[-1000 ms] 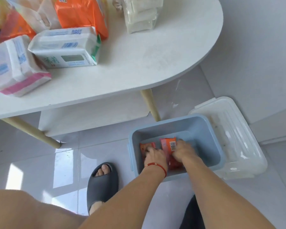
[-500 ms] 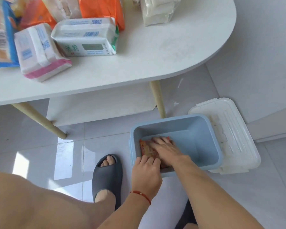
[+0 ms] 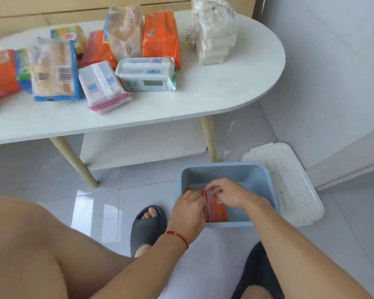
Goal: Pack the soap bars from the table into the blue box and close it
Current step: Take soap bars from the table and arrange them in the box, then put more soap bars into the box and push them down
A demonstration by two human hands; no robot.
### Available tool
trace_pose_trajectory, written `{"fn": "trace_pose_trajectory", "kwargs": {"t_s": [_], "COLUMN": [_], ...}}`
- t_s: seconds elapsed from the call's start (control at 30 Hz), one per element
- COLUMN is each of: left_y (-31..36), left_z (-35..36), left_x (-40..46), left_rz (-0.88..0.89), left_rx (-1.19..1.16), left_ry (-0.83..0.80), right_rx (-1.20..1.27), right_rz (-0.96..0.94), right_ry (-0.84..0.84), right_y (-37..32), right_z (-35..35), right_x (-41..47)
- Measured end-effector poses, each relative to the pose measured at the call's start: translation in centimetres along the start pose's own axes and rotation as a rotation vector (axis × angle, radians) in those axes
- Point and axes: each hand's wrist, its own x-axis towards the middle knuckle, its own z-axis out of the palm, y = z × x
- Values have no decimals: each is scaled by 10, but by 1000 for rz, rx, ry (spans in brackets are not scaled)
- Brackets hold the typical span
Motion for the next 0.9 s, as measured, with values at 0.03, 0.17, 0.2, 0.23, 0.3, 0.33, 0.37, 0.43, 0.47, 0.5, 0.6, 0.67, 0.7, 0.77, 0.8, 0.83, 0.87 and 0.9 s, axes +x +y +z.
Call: {"fn": "trace_pose_trajectory", "kwargs": {"t_s": [0.03, 0.17, 0.2, 0.23, 0.3, 0.33, 0.37, 0.43, 0.47, 0.5, 0.6, 0.67, 0.7, 0.77, 0.8, 0.83, 0.87, 0.9], "left_y": [0, -8, -13, -15, -27, -36, -47, -74, -87, -99, -122, -128, -130, -134, -136, -136, -136, -135], "left_z": [-19, -108, -135, -159, -213, -237, -259, -297, -310, -322, -327, -318, -313, -309, -312, -317, -321, -326], "left_x": [-1, -12, -16, -19, -25, -25, -22, -12, -4, 4, 27, 36, 39, 44, 46, 47, 47, 45], "left_rz": [25, 6, -17, -13, 19, 23, 9, -80, -145, -223, -423, -502, -537, -590, -618, -649, -670, -685], "left_rx": [-36, -192, -230, -246, -224, -199, -162, -82, -54, -5, 50, -155, -240, -353, -413, -479, -564, -642], "left_ry": [54, 305, 369, 423, 498, 527, 551, 587, 589, 590, 563, 572, 575, 577, 579, 570, 557, 536], "right_rx": [34, 82, 99, 116, 151, 173, 185, 163, 130, 63, -311, -516, -547, -509, -481, -453, -428, -403], "right_rz": [-12, -216, -298, -370, -526, -587, -640, -734, -748, -744, -561, -439, -412, -398, -403, -418, -436, -452], "right_ry": [-1, -13, -18, -9, 76, 169, 290, 527, 604, 645, 672, 773, 836, 918, 935, 952, 962, 967], "right_y": [-12, -88, -112, -133, -180, -201, -220, -259, -274, -292, -332, -346, -349, -348, -345, -341, -336, -330], "right_z": [-9, -48, -56, -62, -71, -73, -74, -75, -75, -74, -61, -44, -35, -22, -18, -15, -13, -10], "right_x": [-9, -51, -61, -72, -91, -97, -98, -89, -81, -69, -35, -21, -18, -17, -21, -25, -29, -35]}}
